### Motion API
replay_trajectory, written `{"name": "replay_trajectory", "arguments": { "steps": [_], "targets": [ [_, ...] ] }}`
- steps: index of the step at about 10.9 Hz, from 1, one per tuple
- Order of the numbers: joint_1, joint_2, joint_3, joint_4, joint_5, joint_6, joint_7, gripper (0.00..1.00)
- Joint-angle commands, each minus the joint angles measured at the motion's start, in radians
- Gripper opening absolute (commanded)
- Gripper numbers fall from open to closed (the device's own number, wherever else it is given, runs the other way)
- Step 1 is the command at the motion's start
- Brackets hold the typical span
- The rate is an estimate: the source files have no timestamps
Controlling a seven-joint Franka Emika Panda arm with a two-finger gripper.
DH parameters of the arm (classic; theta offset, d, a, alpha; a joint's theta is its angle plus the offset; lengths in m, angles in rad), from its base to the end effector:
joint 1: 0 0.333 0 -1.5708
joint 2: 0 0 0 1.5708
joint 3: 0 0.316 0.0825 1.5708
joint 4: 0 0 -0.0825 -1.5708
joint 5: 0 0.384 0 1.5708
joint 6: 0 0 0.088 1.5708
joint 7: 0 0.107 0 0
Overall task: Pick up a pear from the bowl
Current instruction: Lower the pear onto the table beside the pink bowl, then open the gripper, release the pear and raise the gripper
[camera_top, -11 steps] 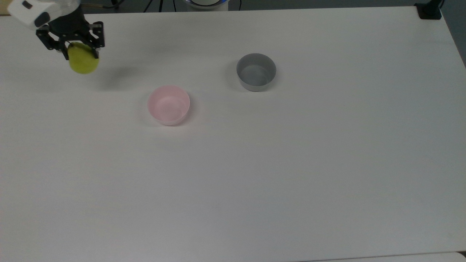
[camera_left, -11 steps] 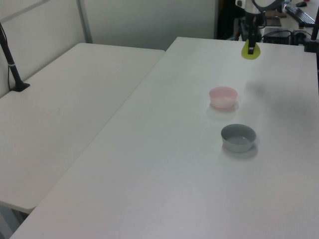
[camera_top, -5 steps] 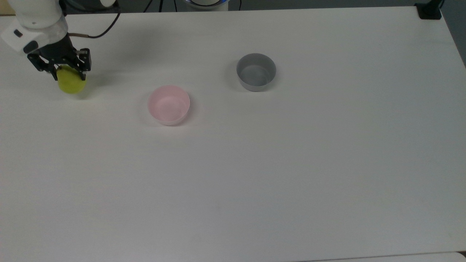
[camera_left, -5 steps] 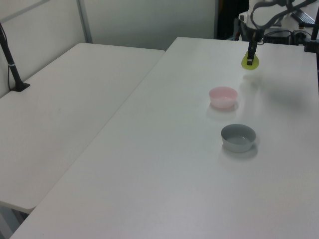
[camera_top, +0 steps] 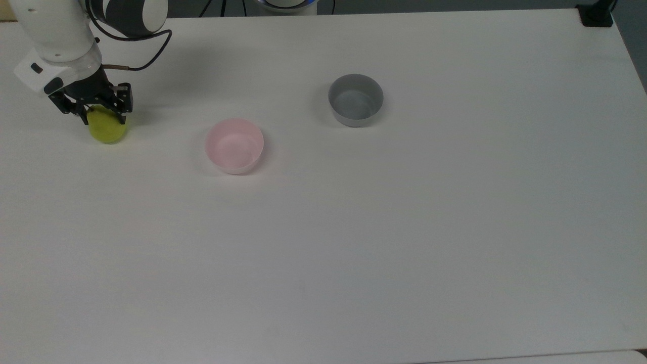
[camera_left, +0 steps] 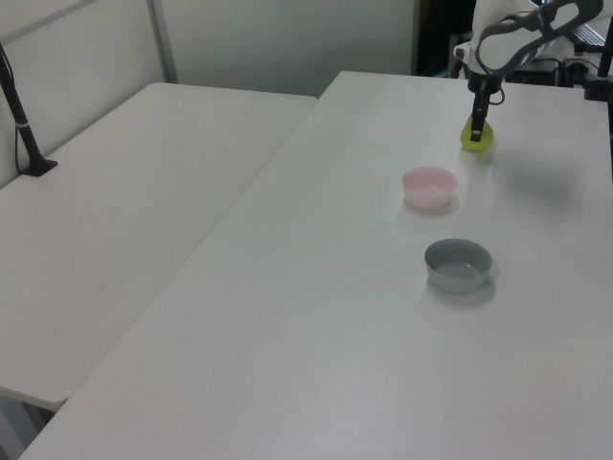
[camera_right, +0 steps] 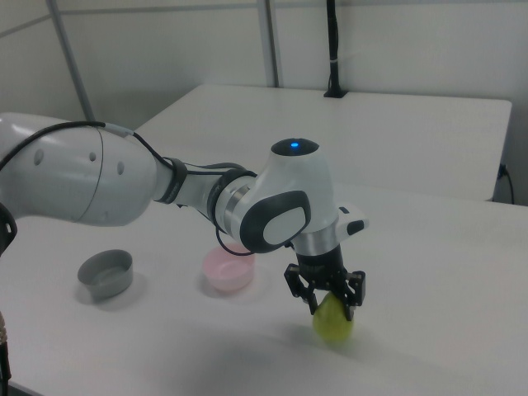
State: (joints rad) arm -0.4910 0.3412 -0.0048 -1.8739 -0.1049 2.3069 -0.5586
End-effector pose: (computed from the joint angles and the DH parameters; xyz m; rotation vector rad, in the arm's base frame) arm 0.5599 -0.3050 0.3401 3.0173 0.1965 0.0571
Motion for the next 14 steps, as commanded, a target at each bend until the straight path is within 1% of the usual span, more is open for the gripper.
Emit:
{"name": "replay_trajectory", "arguments": {
  "steps": [1,2,3,5,6,8,10,11,13,14],
  "targets": [
    [0.012,0.006,-0.009,-0.011,-0.006,0.026,-0.001,0.61],
    [0.012,0.004,-0.009,-0.01,-0.006,0.022,0.0,0.94],
    [0.012,-0.002,-0.009,-0.011,-0.006,0.016,0.012,1.0],
    [0.017,-0.028,-0.009,-0.005,-0.006,0.002,0.077,1.0],
    [0.022,-0.051,-0.009,-0.002,-0.006,-0.029,0.103,1.0],
    [0.052,-0.112,-0.009,0.036,-0.004,-0.154,0.115,1.0],
    [0.107,-0.172,-0.009,0.122,-0.001,-0.361,0.17,1.0],
    [0.139,-0.206,-0.008,0.16,0.002,-0.444,0.228,1.0],
    [0.214,-0.267,-0.007,0.217,0.016,-0.564,0.368,1.0],
    [0.251,-0.289,-0.011,0.24,0.027,-0.617,0.396,1.0]
  ]
}}
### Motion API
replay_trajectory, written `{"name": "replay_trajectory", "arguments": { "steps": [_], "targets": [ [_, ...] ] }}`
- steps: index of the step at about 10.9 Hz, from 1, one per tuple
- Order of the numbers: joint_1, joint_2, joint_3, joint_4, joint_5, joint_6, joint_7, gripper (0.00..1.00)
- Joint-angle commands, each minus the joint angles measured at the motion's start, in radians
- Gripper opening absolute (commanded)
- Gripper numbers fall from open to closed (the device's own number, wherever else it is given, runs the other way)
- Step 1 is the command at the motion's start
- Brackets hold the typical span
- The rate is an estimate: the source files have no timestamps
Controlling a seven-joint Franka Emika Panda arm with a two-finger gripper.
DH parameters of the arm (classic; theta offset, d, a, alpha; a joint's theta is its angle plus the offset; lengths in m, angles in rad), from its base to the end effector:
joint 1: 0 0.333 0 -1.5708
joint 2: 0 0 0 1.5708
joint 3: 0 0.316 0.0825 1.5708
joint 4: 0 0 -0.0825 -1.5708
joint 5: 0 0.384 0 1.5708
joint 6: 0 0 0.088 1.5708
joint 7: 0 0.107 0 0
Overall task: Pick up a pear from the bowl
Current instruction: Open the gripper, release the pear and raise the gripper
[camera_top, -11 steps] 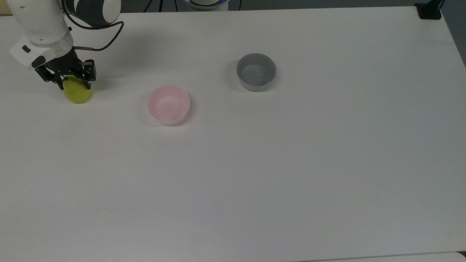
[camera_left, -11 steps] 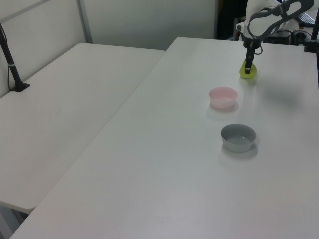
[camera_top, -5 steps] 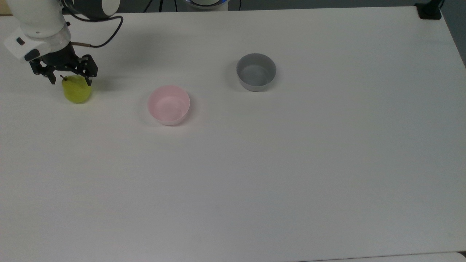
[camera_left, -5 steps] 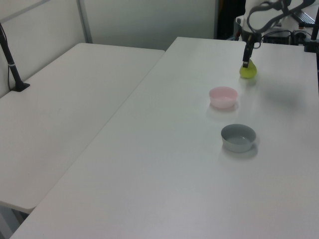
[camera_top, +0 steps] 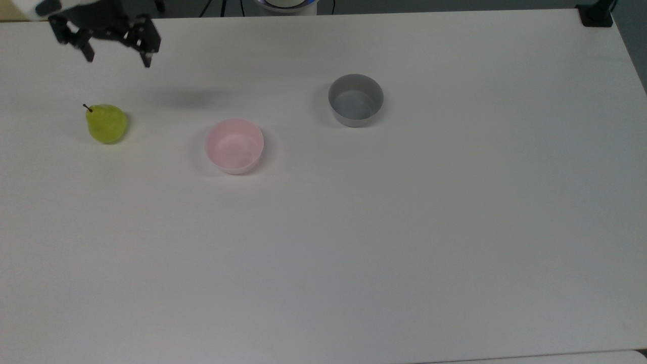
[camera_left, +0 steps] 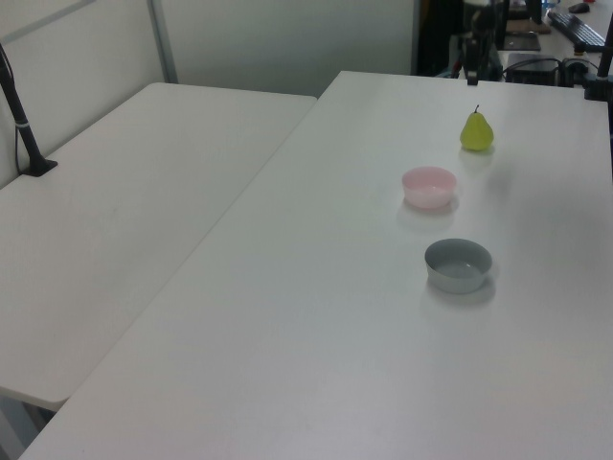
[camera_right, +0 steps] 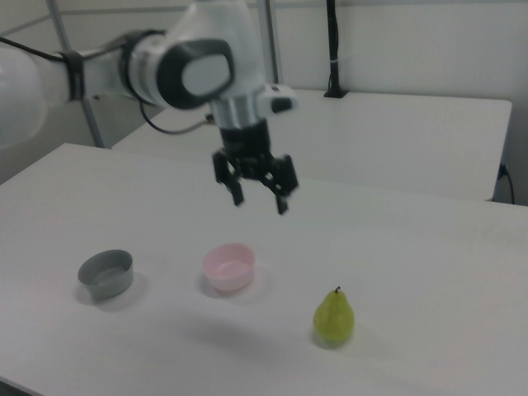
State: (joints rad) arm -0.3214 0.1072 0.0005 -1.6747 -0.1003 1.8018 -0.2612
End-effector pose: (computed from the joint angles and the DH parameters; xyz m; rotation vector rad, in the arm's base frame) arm 0.5656 -0.1969 0.5337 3.0416 -0.0573 -0.0137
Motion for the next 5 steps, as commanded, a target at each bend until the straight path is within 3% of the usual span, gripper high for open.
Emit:
{"name": "replay_trajectory", "arguments": {
  "steps": [1,5],
  "targets": [
    [0.114,-0.084,-0.017,0.046,0.036,-0.157,0.102,1.0],
    [0.241,-0.162,-0.048,0.044,0.114,-0.208,0.238,1.0]
  ]
}}
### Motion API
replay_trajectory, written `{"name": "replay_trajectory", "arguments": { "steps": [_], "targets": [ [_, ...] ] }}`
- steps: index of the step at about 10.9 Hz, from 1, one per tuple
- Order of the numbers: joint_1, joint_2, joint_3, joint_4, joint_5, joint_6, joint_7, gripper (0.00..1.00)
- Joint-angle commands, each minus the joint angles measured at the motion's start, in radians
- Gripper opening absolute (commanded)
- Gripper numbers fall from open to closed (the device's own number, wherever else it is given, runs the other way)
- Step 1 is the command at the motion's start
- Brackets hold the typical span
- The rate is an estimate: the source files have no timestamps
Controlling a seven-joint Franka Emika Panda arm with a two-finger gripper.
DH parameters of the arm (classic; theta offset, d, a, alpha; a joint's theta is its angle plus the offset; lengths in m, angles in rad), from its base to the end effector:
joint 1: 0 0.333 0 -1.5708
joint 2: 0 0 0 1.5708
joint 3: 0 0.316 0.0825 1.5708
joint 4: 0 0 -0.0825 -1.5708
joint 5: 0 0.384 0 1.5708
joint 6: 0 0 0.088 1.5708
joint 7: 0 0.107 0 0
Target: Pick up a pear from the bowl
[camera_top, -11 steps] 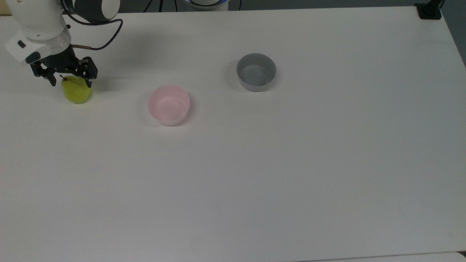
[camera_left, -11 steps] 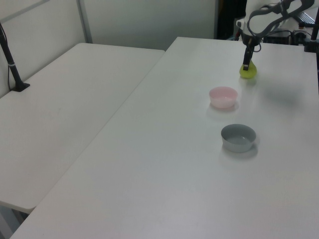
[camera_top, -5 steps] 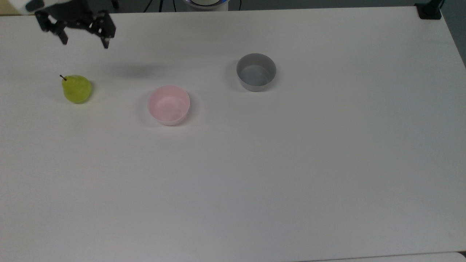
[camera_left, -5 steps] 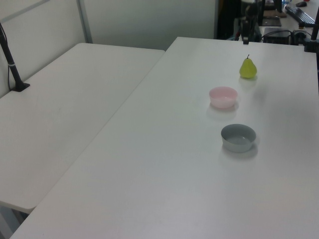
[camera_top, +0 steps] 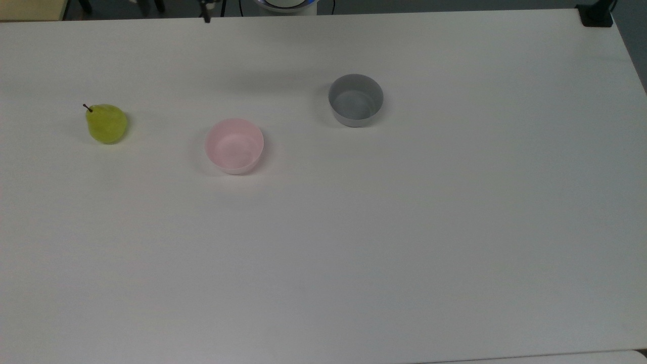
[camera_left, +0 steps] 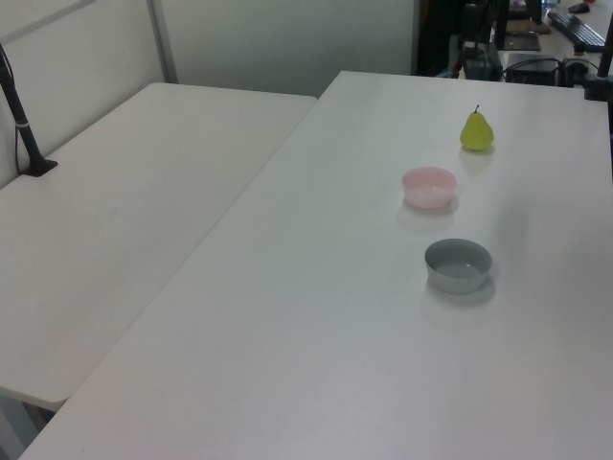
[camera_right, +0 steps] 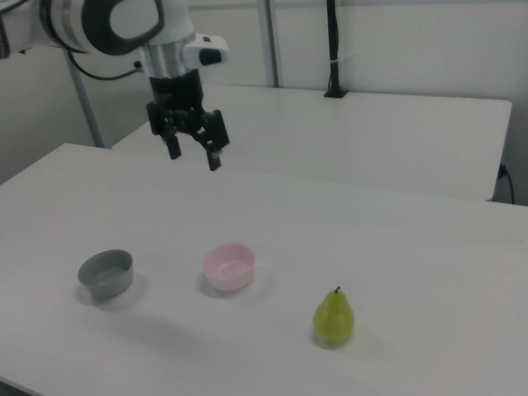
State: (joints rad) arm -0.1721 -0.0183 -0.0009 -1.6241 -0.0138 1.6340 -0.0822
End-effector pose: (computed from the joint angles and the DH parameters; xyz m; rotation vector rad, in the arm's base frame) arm 0.5458 -0.0968 0.6150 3.1209 -0.1407 0.0410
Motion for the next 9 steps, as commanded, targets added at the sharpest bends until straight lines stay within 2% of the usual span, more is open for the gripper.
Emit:
{"name": "replay_trajectory", "arguments": {
  "steps": [1,3,9],
  "targets": [
    [0.144,-0.04,-0.08,-0.01,0.028,-0.031,0.024,1.0],
    [0.154,-0.029,-0.082,-0.013,0.031,0.033,-0.074,1.0],
    [0.158,-0.029,-0.076,-0.014,0.031,0.044,-0.033,1.0]
  ]
}}
